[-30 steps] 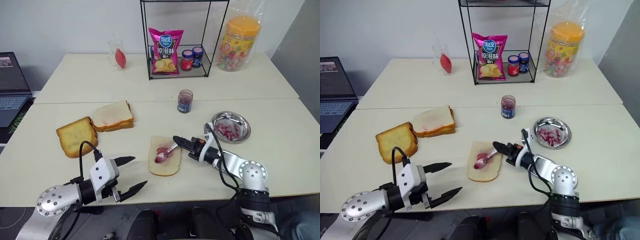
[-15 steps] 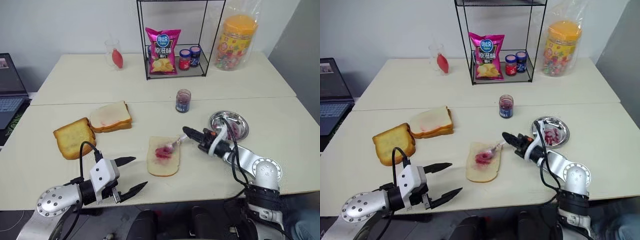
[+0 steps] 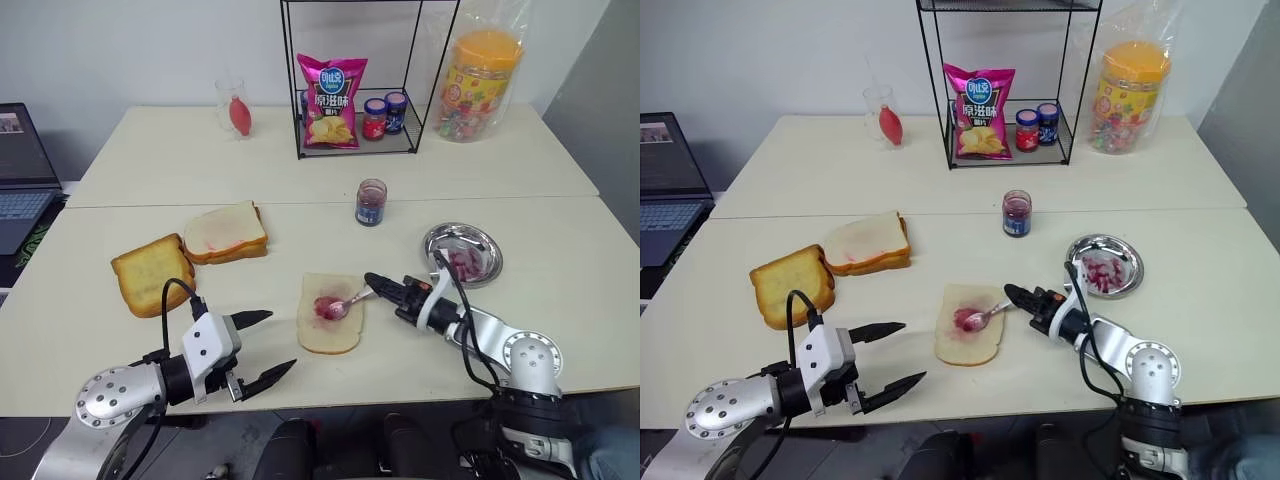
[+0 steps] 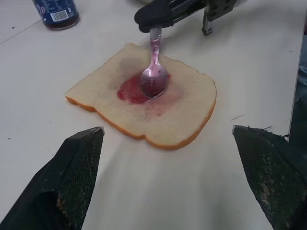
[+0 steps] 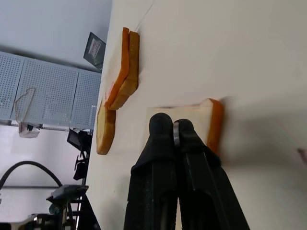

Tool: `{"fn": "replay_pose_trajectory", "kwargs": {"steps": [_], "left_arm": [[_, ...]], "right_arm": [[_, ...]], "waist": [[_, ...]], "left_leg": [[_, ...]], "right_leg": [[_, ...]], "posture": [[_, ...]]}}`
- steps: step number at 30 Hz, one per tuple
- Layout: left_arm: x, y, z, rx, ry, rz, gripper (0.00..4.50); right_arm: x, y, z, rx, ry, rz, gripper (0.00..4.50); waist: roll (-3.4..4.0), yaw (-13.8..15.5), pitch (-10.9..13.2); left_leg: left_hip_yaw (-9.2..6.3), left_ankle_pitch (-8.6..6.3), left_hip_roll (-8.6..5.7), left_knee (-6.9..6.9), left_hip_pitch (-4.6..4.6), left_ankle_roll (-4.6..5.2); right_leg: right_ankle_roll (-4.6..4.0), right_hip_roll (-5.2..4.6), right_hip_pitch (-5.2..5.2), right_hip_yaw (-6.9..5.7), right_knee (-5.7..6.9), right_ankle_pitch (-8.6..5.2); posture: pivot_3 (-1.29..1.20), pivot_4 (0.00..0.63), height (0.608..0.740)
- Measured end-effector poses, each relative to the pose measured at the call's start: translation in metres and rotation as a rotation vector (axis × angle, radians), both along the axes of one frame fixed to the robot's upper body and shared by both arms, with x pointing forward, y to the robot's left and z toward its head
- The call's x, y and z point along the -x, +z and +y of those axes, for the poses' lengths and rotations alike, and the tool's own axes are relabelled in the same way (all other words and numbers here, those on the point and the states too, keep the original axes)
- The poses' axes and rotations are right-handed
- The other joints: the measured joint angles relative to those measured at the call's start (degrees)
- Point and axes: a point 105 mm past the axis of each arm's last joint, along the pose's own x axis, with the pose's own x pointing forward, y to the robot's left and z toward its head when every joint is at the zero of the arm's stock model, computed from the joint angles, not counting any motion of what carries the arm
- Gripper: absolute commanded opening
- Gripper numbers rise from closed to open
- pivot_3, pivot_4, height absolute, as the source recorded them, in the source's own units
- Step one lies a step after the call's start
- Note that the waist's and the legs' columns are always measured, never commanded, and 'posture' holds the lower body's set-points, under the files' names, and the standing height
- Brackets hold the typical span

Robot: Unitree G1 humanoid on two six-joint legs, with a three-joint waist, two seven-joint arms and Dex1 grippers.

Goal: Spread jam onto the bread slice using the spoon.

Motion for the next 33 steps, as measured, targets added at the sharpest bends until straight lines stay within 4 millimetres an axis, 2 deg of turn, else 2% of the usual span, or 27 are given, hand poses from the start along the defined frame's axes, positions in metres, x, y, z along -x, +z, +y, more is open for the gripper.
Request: {"fn": "replay_pose_trajectory", "kwargs": {"steps": [5,8,13,16,19,21,23,26,29,33], "left_arm": [[0.000,0.000,0.000,0.000,-0.001,0.000,4.50],[0.000,0.001,0.000,-0.001,-0.002,-0.001,4.50],[-0.003,0.005,-0.003,-0.009,-0.023,-0.020,4.50],[-0.005,0.008,-0.006,-0.012,-0.040,-0.032,4.50],[-0.025,0.025,-0.032,-0.025,-0.126,-0.071,4.50],[-0.032,0.038,-0.051,-0.038,-0.185,-0.104,4.50],[-0.039,0.042,-0.066,-0.033,-0.205,-0.102,4.50],[-0.050,0.055,-0.092,0.001,-0.244,-0.114,4.50],[-0.058,0.066,-0.114,0.019,-0.277,-0.116,4.50],[-0.067,0.073,-0.142,0.025,-0.326,-0.088,4.50]], "right_arm": [[0.001,0.006,-0.020,0.001,-0.030,-0.009,0.04],[0.000,0.013,-0.018,-0.027,-0.035,-0.025,0.04],[-0.009,0.048,-0.015,-0.095,-0.043,-0.139,0.04],[-0.011,0.052,-0.017,-0.106,-0.060,-0.149,0.04],[-0.022,0.065,-0.043,-0.050,-0.147,-0.198,0.04],[-0.030,0.089,-0.071,-0.034,-0.248,-0.287,0.04],[-0.031,0.099,-0.100,0.005,-0.336,-0.321,0.04],[-0.030,0.096,-0.135,0.069,-0.426,-0.310,0.04],[-0.028,0.088,-0.154,0.101,-0.468,-0.287,0.04],[-0.031,0.073,-0.177,0.140,-0.523,-0.247,0.04]], "waist": [[0.00,0.02,0.00],[0.01,-0.06,0.00],[0.00,-0.08,0.00],[0.00,0.03,0.00],[0.18,1.32,0.13],[0.13,1.31,0.08],[0.09,1.38,0.06],[0.06,1.42,0.07],[0.06,0.97,0.07],[0.05,1.11,0.08]], "left_leg": [[0.00,0.00,0.00,0.00,0.00,0.00],[0.00,0.00,0.00,0.00,0.00,0.00],[0.02,0.00,0.00,0.01,0.00,0.00],[0.02,0.00,0.00,0.01,-0.01,0.01],[-0.09,0.07,-0.14,0.33,-0.24,0.13],[0.10,0.08,-0.18,0.33,-0.19,0.23],[0.15,0.05,-0.23,0.33,-0.20,0.30],[0.14,0.04,-0.23,0.33,-0.29,0.32],[0.18,0.04,-0.17,0.30,-0.26,0.33],[0.14,0.04,-0.15,0.37,-0.25,0.33]], "right_leg": [[0.00,0.01,0.00,0.00,0.02,0.00],[0.00,0.02,-0.01,0.00,0.04,0.00],[0.03,0.02,-0.01,0.01,0.04,0.02],[0.03,0.02,-0.01,0.01,0.03,0.02],[0.24,0.08,-0.05,-0.07,0.08,0.16],[0.38,0.21,0.01,0.09,-0.04,0.29],[0.42,0.19,0.03,0.12,-0.08,0.30],[0.42,0.19,-0.02,0.14,-0.07,0.31],[0.25,0.20,-0.04,0.18,-0.03,0.41],[0.42,0.36,-0.03,0.15,0.00,0.31]], "posture": [[0.00,0.150,0.740],[0.00,0.150,0.740],[0.00,0.150,0.740],[0.00,0.150,0.740],[0.00,0.150,0.740],[0.00,0.150,0.740],[0.00,0.150,0.740],[0.00,0.150,0.740],[0.00,0.150,0.740],[0.00,0.150,0.740]]}}
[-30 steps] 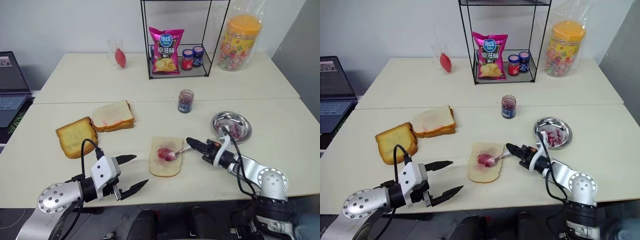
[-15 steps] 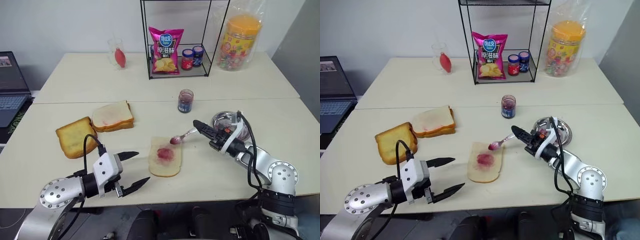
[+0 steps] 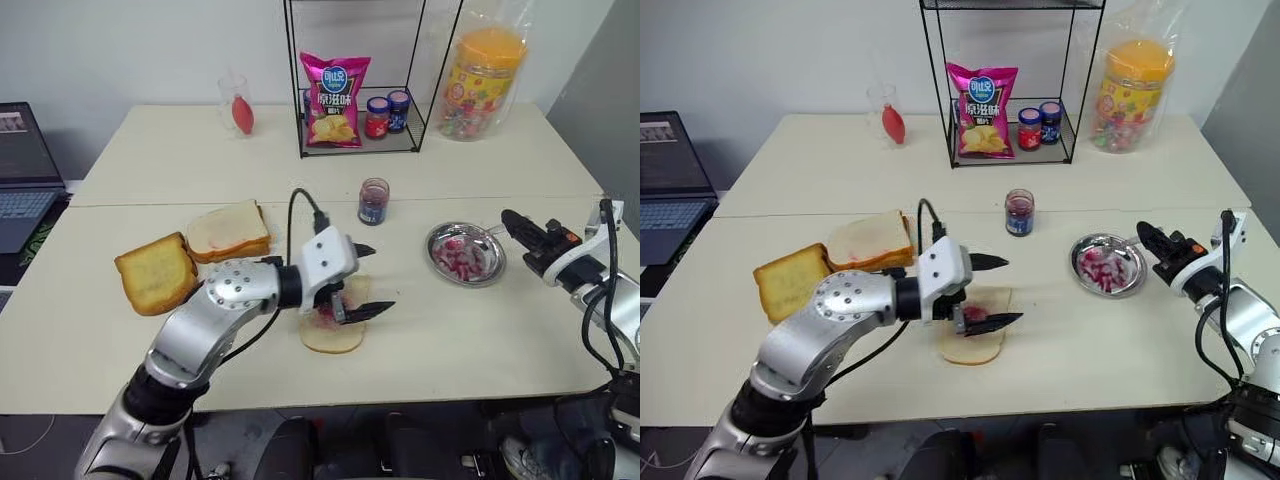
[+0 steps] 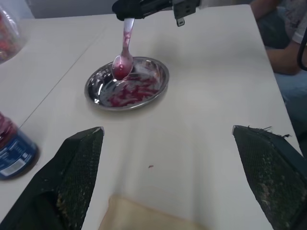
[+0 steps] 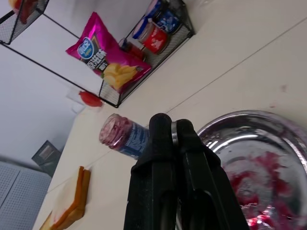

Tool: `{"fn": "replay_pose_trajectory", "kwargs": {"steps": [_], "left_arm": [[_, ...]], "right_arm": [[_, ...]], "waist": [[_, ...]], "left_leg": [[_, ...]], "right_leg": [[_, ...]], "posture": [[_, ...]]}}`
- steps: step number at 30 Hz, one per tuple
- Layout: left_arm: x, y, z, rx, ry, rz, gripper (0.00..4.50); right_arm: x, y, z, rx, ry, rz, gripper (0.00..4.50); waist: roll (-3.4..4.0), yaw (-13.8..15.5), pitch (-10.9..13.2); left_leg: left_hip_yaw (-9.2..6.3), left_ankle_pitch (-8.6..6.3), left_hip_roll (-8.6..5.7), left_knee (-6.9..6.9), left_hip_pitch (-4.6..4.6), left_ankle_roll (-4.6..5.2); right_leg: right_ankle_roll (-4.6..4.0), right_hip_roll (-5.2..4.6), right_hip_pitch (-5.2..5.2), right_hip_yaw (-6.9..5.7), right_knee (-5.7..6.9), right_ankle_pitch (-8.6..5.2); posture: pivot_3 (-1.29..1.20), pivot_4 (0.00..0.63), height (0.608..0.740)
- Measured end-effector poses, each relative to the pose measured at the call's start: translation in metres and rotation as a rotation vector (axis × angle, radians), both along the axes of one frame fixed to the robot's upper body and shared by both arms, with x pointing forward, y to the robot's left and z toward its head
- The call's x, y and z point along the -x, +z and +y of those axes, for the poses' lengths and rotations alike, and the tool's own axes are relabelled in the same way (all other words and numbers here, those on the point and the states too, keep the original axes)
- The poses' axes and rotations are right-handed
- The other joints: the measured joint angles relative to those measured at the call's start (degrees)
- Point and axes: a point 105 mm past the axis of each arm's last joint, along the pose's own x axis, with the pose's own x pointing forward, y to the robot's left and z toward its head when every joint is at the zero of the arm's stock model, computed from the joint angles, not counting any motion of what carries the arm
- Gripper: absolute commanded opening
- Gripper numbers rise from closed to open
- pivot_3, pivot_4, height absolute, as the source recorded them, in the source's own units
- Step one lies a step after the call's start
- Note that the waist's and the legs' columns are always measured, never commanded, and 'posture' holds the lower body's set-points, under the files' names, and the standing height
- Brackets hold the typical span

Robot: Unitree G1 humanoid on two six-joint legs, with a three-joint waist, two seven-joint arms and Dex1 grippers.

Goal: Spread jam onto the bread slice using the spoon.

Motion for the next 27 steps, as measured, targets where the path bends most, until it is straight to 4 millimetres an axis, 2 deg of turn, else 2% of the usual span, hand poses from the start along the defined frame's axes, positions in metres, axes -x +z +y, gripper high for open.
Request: {"fn": "replay_pose_trajectory", "kwargs": {"steps": [3,7,12,17,22,27], "left_arm": [[-0.002,0.012,-0.020,0.010,-0.036,-0.021,4.50],[-0.006,0.003,-0.030,0.000,-0.037,0.025,4.50],[-0.012,-0.002,-0.040,-0.015,-0.023,0.043,4.50],[-0.019,-0.004,-0.041,-0.029,-0.009,0.018,4.50],[-0.022,-0.006,-0.042,-0.033,-0.004,0.012,4.50],[-0.021,-0.004,-0.044,-0.026,-0.011,0.000,4.50]], "right_arm": [[-0.004,-0.015,-0.009,0.004,-0.023,0.037,0.04],[-0.014,-0.030,-0.021,0.016,-0.069,0.074,0.04],[-0.028,-0.033,-0.029,0.034,-0.096,0.072,0.04],[-0.034,-0.035,-0.033,0.042,-0.102,0.068,0.04],[-0.035,-0.042,-0.033,0.104,-0.097,0.098,1.04],[-0.030,-0.058,-0.035,0.313,-0.069,0.149,2.17]], "waist": [[0.00,0.11,0.00],[0.01,-0.22,0.00],[0.01,-0.01,0.00],[0.02,0.06,0.00],[0.02,0.08,-0.01],[0.02,0.14,-0.01]], "left_leg": [[0.18,0.01,-0.03,0.04,0.03,0.02],[0.31,0.00,-0.02,0.00,0.13,0.02],[0.28,0.01,-0.02,0.01,0.13,0.02],[0.30,0.00,-0.03,0.01,0.14,0.02],[0.30,0.01,-0.03,0.02,0.15,0.02],[0.28,0.01,-0.04,0.02,0.14,0.02]], "right_leg": [[0.07,0.00,0.02,0.04,-0.01,0.05],[0.02,-0.01,0.01,0.15,0.00,0.08],[-0.09,0.00,0.01,0.12,0.03,0.14],[-0.19,-0.02,0.03,0.14,0.02,0.21],[-0.20,-0.03,0.03,0.15,0.04,0.22],[-0.20,-0.04,0.03,0.13,0.03,0.22]], "posture": [[0.00,0.150,0.740],[0.00,0.150,0.740],[0.00,0.150,0.740],[0.00,0.150,0.740],[0.00,0.150,0.740],[0.00,0.150,0.740]]}}
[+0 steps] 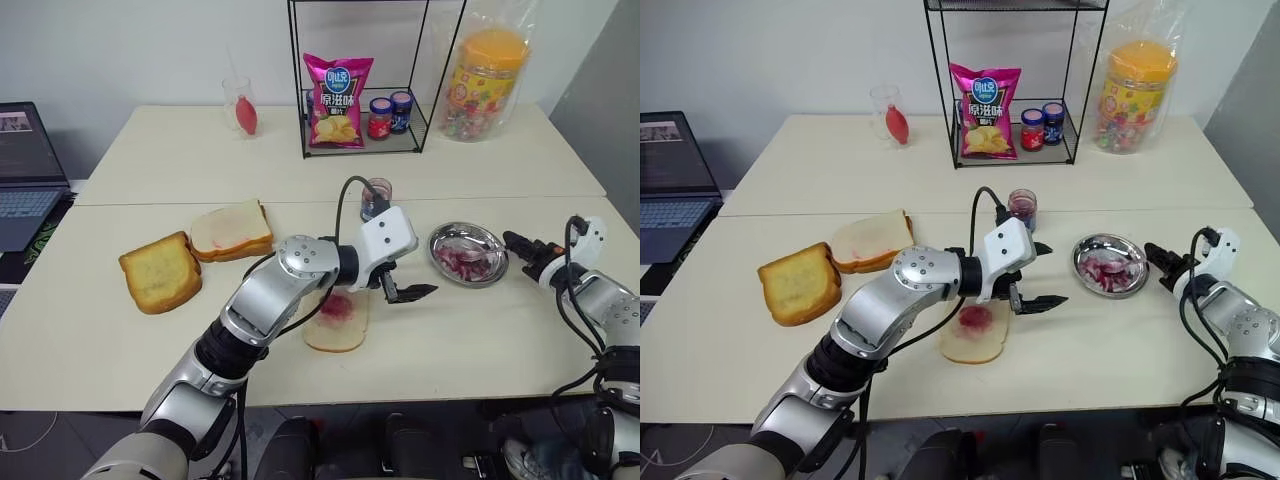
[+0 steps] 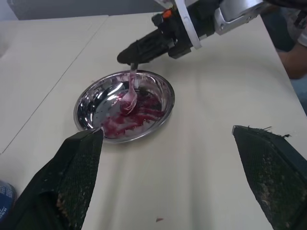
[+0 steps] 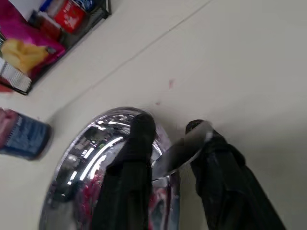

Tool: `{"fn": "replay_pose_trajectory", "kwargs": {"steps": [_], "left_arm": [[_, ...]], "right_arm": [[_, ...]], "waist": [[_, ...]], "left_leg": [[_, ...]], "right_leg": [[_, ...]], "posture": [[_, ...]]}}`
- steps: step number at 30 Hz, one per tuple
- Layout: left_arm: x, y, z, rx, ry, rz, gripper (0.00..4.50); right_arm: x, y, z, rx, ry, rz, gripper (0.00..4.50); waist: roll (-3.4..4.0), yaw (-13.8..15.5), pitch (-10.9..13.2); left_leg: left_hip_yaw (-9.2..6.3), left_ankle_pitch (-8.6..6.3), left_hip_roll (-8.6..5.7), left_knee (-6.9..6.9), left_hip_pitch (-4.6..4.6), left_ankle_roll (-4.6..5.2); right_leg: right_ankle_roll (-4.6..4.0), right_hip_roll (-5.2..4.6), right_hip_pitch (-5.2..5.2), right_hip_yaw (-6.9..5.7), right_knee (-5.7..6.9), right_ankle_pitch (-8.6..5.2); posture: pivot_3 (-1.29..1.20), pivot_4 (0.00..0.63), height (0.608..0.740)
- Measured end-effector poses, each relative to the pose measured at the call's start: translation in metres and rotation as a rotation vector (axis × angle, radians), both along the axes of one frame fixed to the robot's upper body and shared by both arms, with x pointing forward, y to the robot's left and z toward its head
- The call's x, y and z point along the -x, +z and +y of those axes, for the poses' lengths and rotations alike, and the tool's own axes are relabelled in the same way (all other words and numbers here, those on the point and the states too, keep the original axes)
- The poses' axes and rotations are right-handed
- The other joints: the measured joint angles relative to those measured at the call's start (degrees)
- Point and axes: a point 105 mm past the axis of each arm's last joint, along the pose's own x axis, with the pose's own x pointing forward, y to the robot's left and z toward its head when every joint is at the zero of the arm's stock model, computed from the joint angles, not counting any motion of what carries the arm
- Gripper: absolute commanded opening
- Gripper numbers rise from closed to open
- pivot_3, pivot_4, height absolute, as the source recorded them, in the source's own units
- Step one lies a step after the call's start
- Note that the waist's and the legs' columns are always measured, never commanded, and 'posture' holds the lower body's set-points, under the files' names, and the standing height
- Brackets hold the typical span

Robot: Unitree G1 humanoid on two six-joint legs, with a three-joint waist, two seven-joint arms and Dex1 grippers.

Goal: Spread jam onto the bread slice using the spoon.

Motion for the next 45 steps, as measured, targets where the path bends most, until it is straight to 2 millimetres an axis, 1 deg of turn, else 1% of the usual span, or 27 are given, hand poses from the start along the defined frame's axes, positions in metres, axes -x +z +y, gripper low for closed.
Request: {"fn": "replay_pose_trajectory", "kwargs": {"steps": [1,3,7,9,14,17,20,22,24,25,26,27,28,29,31,32,33,34,35,36,37,38,39,40,41,42,45], "left_arm": [[0.000,0.000,0.000,0.000,0.000,0.000,4.50],[0.001,-0.001,-0.002,0.000,-0.005,0.001,4.50],[0.002,0.000,-0.004,0.004,-0.011,0.002,4.50],[0.002,0.000,-0.005,0.006,-0.010,-0.001,4.50],[0.000,-0.001,-0.005,0.003,0.000,-0.005,4.50],[0.000,-0.002,-0.004,0.002,0.002,-0.004,4.50],[-0.001,-0.001,-0.004,0.006,0.002,-0.013,4.50],[-0.006,0.003,0.001,0.014,0.026,-0.045,4.50],[-0.013,0.007,0.009,0.012,0.064,-0.085,4.50],[-0.018,0.009,0.017,0.003,0.102,-0.110,4.50],[-0.023,0.011,0.025,-0.007,0.138,-0.128,4.50],[-0.037,0.012,0.060,-0.055,0.247,-0.167,4.50],[-0.042,0.012,0.074,-0.071,0.289,-0.175,4.50],[-0.047,0.012,0.098,-0.096,0.356,-0.179,4.50],[-0.047,0.011,0.118,-0.111,0.403,-0.172,4.50],[-0.041,0.010,0.124,-0.115,0.405,-0.172,4.50],[-0.030,0.006,0.142,-0.140,0.416,-0.157,4.50],[-0.029,0.005,0.149,-0.147,0.428,-0.155,4.50],[-0.026,0.002,0.163,-0.173,0.453,-0.147,4.50],[-0.023,-0.002,0.172,-0.190,0.460,-0.134,4.50],[-0.009,-0.010,0.201,-0.241,0.478,-0.074,4.50],[-0.005,-0.012,0.206,-0.254,0.476,-0.058,4.50],[0.006,-0.018,0.216,-0.291,0.454,-0.007,4.50],[0.010,-0.020,0.219,-0.303,0.444,0.009,4.50],[0.018,-0.024,0.222,-0.321,0.415,0.039,4.50],[0.024,-0.026,0.224,-0.329,0.396,0.052,4.50],[0.035,-0.029,0.229,-0.310,0.382,0.086,4.50]], "right_arm": [[0.000,-0.002,0.000,0.037,0.007,0.000,2.35],[0.001,-0.003,0.002,0.116,0.025,-0.014,2.88],[0.000,0.001,0.001,0.228,0.035,-0.060,3.76],[0.001,0.006,0.001,0.279,0.042,-0.094,4.03],[0.003,0.017,0.001,0.392,0.045,-0.164,4.03],[0.003,0.022,0.003,0.417,0.042,-0.194,4.03],[0.002,0.027,-0.001,0.441,-0.001,-0.232,4.03],[0.003,0.043,-0.007,0.459,-0.072,-0.312,4.03],[0.006,0.058,-0.010,0.474,-0.102,-0.366,4.03],[0.009,0.067,-0.011,0.484,-0.112,-0.394,4.03],[0.014,0.072,-0.007,0.490,-0.099,-0.414,4.03],[0.025,0.081,0.006,0.502,-0.028,-0.453,4.03],[0.029,0.083,0.009,0.510,-0.008,-0.460,4.03],[0.037,0.086,0.013,0.512,0.028,-0.466,4.03],[0.044,0.087,0.018,0.518,0.070,-0.464,4.03],[0.050,0.088,0.026,0.525,0.126,-0.463,4.03],[0.062,0.083,0.038,0.557,0.235,-0.440,4.03],[0.065,0.081,0.040,0.567,0.260,-0.433,4.03],[0.072,0.078,0.045,0.595,0.322,-0.416,4.03],[0.076,0.075,0.048,0.611,0.369,-0.402,4.03],[0.095,0.066,0.059,0.653,0.544,-0.339,4.03],[0.100,0.063,0.061,0.661,0.584,-0.322,4.03],[0.110,0.059,0.068,0.667,0.681,-0.289,4.03],[0.113,0.058,0.069,0.668,0.710,-0.281,4.03],[0.118,0.058,0.073,0.665,0.768,-0.271,4.03],[0.122,0.058,0.074,0.672,0.800,-0.261,4.03],[0.127,0.061,0.072,0.689,0.854,-0.243,4.03]], "waist": [[0.00,-0.03,0.00],[0.00,-0.04,0.00],[0.00,-0.02,0.00],[0.00,-0.03,0.00],[0.00,-0.04,0.00],[0.00,0.00,0.00],[0.00,0.01,0.00],[0.01,0.00,0.00],[0.01,-0.03,-0.01],[0.02,-0.02,-0.01],[0.02,0.02,-0.01],[0.04,-0.18,-0.02],[0.04,-0.41,-0.02],[0.05,-0.46,-0.03],[0.04,-0.25,-0.03],[0.04,-0.07,-0.02],[0.04,0.00,-0.03],[0.03,0.05,-0.02],[0.02,0.08,-0.02],[0.03,0.09,-0.02],[0.01,0.09,-0.01],[0.00,0.08,-0.01],[0.00,0.10,-0.01],[0.00,0.11,-0.01],[0.00,0.14,-0.01],[-0.01,0.19,-0.01],[-0.05,0.38,0.00]], "left_leg": [[0.02,0.00,0.00,0.00,0.01,0.00],[0.02,0.00,0.00,0.01,0.01,0.00],[0.01,0.01,0.00,0.03,0.03,-0.01],[0.01,0.01,0.00,0.02,0.04,-0.01],[0.02,0.01,0.00,0.02,0.05,-0.02],[0.00,0.01,0.00,0.03,0.06,-0.02],[0.02,0.01,-0.01,0.03,0.07,-0.02],[0.02,0.01,-0.01,0.03,0.07,-0.02],[0.01,0.01,0.01,0.01,0.09,-0.02],[0.00,0.01,0.01,0.01,0.10,-0.03],[-0.05,0.02,0.01,0.00,0.09,-0.03],[-0.07,0.01,0.08,-0.04,0.12,-0.03],[-0.07,0.01,0.13,-0.05,0.15,-0.03],[-0.11,0.01,0.14,-0.07,0.15,-0.03],[-0.14,0.01,0.12,-0.03,0.13,-0.03],[-0.13,0.01,0.04,-0.03,0.10,-0.03],[-0.10,0.00,0.02,-0.05,0.11,-0.02],[-0.11,0.00,0.01,-0.02,0.10,-0.02],[-0.09,0.00,-0.01,-0.01,0.09,-0.01],[-0.07,0.00,-0.02,-0.02,0.10,-0.01],[-0.07,-0.01,0.00,-0.01,0.11,-0.01],[-0.07,-0.01,0.00,-0.01,0.11,-0.01],[-0.09,-0.01,0.04,0.02,0.14,-0.01],[-0.09,0.00,0.04,0.02,0.14,-0.01],[-0.09,0.00,0.05,0.05,0.17,-0.01],[-0.07,0.02,0.06,0.06,0.18,0.01],[-0.11,0.07,0.09,0.12,0.23,0.06]], "right_leg": [[0.00,0.00,0.00,0.01,0.00,0.00],[0.00,0.00,0.00,0.01,0.02,0.00],[0.01,0.00,0.00,0.00,0.05,0.00],[0.01,0.00,0.00,0.01,0.05,0.00],[0.01,0.00,0.00,0.02,0.06,0.01],[0.00,0.00,0.01,0.01,0.09,0.01],[0.00,-0.01,0.01,0.02,0.10,0.01],[0.00,-0.02,0.00,0.03,0.10,0.01],[-0.01,-0.02,0.00,0.02,0.12,0.01],[-0.01,-0.02,0.01,0.02,0.13,0.01],[-0.01,-0.02,0.00,0.02,0.15,0.01],[-0.01,-0.02,-0.01,0.06,0.16,0.01],[-0.02,-0.02,-0.01,0.05,0.19,0.01],[-0.04,-0.02,-0.01,0.02,0.20,-0.01],[-0.04,-0.02,0.02,-0.01,0.17,-0.01],[-0.04,-0.06,0.02,-0.01,0.15,-0.01],[-0.03,-0.32,0.04,0.03,0.10,-0.01],[-0.03,-0.33,0.08,0.00,0.07,-0.01],[-0.03,-0.33,0.06,-0.02,0.03,-0.01],[-0.03,-0.34,0.06,-0.03,0.02,-0.02],[-0.04,-0.35,0.07,-0.04,0.03,-0.04],[-0.04,-0.35,0.06,-0.05,0.03,-0.04],[0.06,-0.37,0.10,-0.05,0.03,-0.13],[0.07,-0.38,0.11,-0.05,0.02,-0.14],[0.07,-0.40,0.14,-0.05,0.02,-0.13],[-0.19,-0.43,0.15,-0.04,-0.01,-0.24],[-0.32,-0.45,0.27,-0.10,-0.02,-0.25]], "posture": [[0.00,0.150,0.740],[0.00,0.150,0.740],[0.00,0.150,0.740],[0.00,0.150,0.740],[0.00,0.150,0.740],[0.00,0.150,0.740],[0.00,0.150,0.740],[0.00,0.150,0.740],[0.00,0.150,0.740],[0.00,0.150,0.740],[0.00,0.150,0.740],[0.00,0.150,0.740],[0.00,0.150,0.740],[0.00,0.150,0.740],[0.00,0.150,0.740],[0.00,0.150,0.740],[0.00,0.150,0.740],[0.00,0.150,0.740],[0.00,0.150,0.740],[0.00,0.150,0.740],[0.00,0.150,0.740],[0.00,0.150,0.740],[0.00,0.150,0.740],[0.00,0.150,0.740],[0.00,0.150,0.740],[0.00,0.150,0.740],[0.00,0.150,0.740]]}}
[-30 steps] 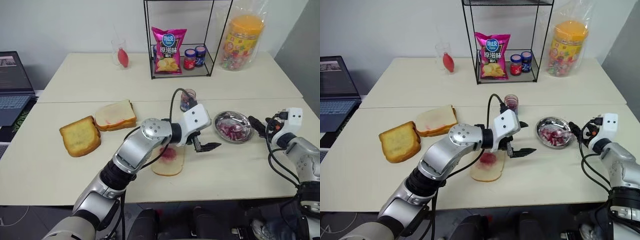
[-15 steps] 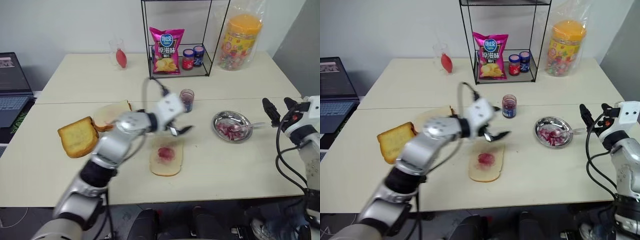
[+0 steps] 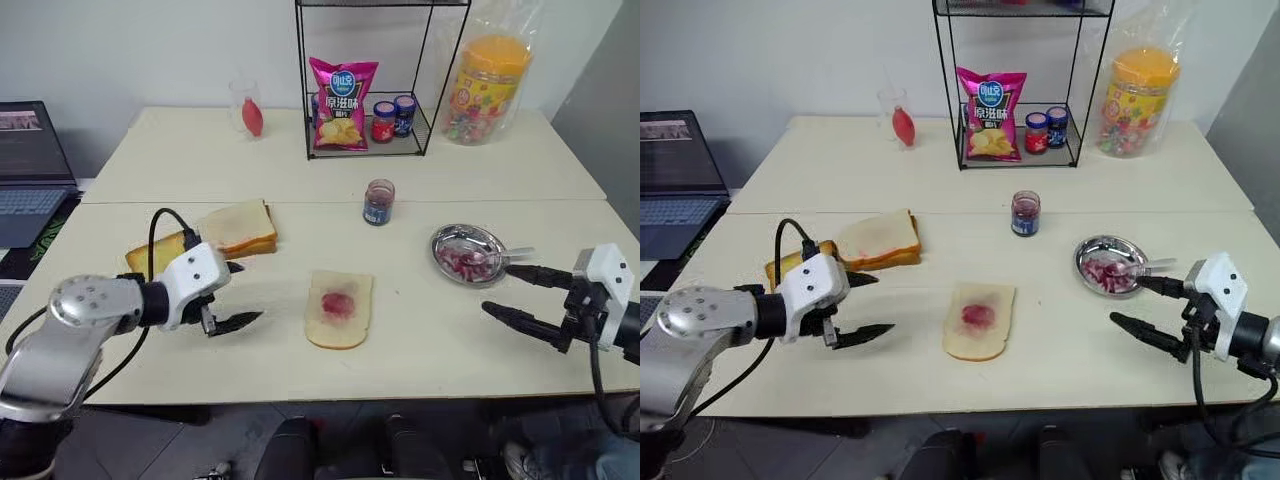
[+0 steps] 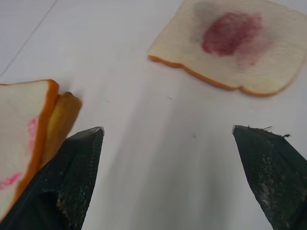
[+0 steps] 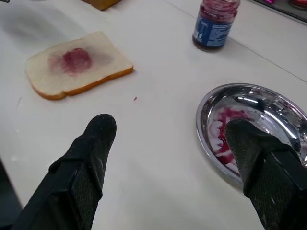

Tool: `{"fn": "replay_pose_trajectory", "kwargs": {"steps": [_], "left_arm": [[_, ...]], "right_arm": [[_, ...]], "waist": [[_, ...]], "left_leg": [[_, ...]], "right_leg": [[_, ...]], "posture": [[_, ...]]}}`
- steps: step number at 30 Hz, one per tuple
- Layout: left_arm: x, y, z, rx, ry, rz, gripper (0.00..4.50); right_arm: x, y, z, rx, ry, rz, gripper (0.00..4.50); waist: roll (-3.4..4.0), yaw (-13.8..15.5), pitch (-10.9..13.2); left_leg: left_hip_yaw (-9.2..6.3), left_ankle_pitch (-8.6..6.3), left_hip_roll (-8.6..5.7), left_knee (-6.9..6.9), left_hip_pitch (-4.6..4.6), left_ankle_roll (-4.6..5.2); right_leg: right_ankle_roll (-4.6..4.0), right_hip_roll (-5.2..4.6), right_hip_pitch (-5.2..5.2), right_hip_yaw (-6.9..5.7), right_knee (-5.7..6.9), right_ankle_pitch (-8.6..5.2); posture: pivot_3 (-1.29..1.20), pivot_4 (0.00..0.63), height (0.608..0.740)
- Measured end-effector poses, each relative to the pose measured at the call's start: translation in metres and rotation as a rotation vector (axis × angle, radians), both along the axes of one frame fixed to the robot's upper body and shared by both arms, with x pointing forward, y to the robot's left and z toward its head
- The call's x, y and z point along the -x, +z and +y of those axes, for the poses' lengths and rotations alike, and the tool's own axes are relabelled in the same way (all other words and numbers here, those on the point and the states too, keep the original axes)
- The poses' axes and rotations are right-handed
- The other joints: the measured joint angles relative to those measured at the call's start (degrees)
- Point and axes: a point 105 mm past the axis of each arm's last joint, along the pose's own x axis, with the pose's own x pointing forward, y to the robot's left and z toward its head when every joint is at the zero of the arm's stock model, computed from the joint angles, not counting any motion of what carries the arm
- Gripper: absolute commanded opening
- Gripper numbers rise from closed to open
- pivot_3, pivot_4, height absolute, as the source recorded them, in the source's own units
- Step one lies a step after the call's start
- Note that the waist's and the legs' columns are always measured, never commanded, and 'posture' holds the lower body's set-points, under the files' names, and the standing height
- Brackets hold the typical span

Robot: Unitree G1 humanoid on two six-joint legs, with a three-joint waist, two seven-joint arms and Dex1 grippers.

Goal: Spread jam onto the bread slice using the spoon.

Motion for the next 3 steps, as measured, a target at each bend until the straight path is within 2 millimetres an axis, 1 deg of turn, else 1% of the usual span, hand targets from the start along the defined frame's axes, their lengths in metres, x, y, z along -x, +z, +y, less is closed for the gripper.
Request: {"fn": "replay_pose_trajectory", "kwargs": {"steps": [3], "left_arm": [[0.0129,-0.0052,0.0117,-0.012,0.021,0.044,4.50]], "right_arm": [[0.0025,0.0033,-0.0026,0.037,0.038,0.021,4.03]], "waist": [[-0.01,-0.03,0.00]], "left_leg": [[0.06,0.00,0.01,-0.02,0.03,0.00]], "right_leg": [[-0.01,-0.01,0.00,0.02,-0.03,-0.01]], "posture": [[0.00,0.150,0.740]]}}
